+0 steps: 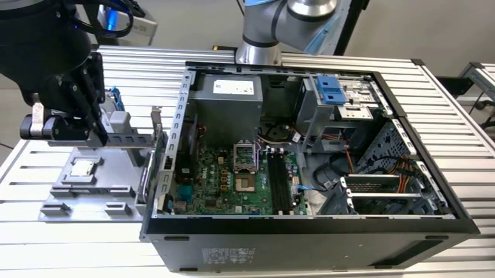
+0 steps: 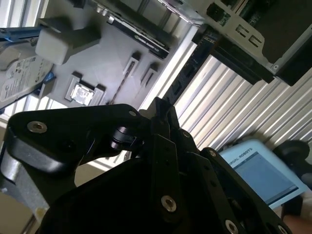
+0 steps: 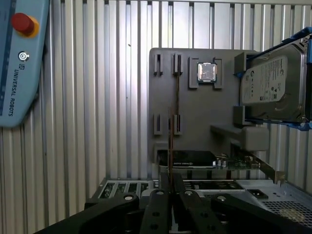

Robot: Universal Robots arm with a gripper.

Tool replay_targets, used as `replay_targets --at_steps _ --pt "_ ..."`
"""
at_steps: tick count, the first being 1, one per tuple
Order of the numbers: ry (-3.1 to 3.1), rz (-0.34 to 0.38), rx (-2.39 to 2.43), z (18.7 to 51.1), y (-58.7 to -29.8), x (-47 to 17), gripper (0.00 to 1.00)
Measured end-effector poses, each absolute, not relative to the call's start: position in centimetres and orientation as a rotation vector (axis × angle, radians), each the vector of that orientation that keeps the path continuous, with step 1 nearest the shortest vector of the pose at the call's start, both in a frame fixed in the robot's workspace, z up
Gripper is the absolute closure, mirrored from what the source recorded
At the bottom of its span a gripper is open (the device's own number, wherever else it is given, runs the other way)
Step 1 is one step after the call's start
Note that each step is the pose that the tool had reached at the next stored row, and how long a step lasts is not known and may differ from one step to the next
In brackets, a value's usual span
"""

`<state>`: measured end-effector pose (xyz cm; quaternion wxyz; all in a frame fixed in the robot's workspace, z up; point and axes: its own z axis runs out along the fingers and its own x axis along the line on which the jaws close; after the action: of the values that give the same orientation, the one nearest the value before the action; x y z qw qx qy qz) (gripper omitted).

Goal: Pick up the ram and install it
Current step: 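Pick up the ram and move it above insertion slot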

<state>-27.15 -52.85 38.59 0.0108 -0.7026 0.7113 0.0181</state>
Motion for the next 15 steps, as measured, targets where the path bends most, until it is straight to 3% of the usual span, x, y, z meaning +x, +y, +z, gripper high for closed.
replay_targets --at_steps 15 --pt "2.219 0.057 -2.192 38.6 -52.9 -25.8 1.0"
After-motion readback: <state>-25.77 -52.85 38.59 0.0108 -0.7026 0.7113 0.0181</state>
